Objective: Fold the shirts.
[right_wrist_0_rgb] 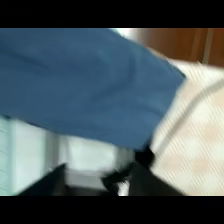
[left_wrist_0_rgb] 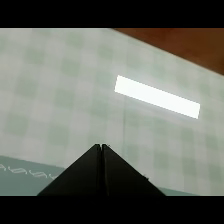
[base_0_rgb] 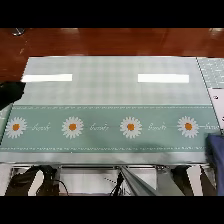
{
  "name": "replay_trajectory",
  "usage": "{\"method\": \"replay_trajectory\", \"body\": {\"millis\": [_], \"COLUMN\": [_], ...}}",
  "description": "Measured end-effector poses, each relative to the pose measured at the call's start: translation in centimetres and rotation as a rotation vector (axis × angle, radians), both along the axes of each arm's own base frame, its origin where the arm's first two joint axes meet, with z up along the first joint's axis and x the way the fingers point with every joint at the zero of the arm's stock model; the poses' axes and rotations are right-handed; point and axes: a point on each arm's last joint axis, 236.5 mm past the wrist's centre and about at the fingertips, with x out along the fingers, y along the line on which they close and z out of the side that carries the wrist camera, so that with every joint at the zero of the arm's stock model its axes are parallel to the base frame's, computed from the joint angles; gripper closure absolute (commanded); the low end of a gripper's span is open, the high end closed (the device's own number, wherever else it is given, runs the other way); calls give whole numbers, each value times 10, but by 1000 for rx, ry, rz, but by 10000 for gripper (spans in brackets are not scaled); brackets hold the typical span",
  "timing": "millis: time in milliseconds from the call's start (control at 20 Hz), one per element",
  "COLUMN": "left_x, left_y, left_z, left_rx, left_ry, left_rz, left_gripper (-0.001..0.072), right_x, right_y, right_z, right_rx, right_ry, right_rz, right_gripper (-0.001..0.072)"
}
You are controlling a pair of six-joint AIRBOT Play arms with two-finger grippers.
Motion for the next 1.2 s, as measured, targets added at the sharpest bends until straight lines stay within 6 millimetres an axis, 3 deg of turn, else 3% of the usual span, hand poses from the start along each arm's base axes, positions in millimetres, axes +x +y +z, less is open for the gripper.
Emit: {"method": "replay_trajectory", "body": {"millis": [50, 100, 150, 250, 300, 400, 450, 500, 600, 650, 750, 850, 950, 1200], "left_x": [5, 13, 22, 42, 53, 69, 74, 76, 74, 72, 67, 67, 70, 69], "left_y": [2, 3, 4, -6, -18, -54, -75, -99, -133, -142, -143, -138, -135, -131], "left_z": [7, 17, 30, 60, 73, 81, 75, 61, 14, -13, -58, -82, -90, -101], "left_rx": [1, 0, -6, -25, -41, -59, -59, -46, 42, 95, 196, 246, 270, 293], "left_ry": [-9, -26, -46, -83, -91, -66, -38, 8, 127, 192, 306, 362, 372, 401], "left_rz": [2, 5, 4, -41, -88, -208, -271, -342, -445, -468, -476, -456, -435, -419], "left_gripper": [689, 688, 689, 689, 689, 689, 689, 689, 688, 688, 688, 688, 688, 688], "right_x": [25, 56, 97, 192, 239, 321, 347, 367, 384, 386, 382, 373, 368, 360], "right_y": [-13, -24, -30, -17, 5, 77, 116, 158, 222, 243, 265, 270, 269, 261], "right_z": [16, 32, 51, 91, 111, 134, 131, 115, 60, 26, -30, -74, -99, -118], "right_rx": [-40, -75, -113, -164, -176, -152, -123, -82, -15, 5, 36, 60, 60, 41], "right_ry": [-74, -157, -262, -491, -607, -768, -784, -757, -614, -519, -374, -261, -190, -107], "right_rz": [64, 145, 255, 504, 634, 914, 1034, 1155, 1330, 1385, 1430, 1428, 1424, 1420], "right_gripper": [682, 683, 683, 683, 683, 683, 683, 684, 684, 684, 684, 684, 684, 684]}}
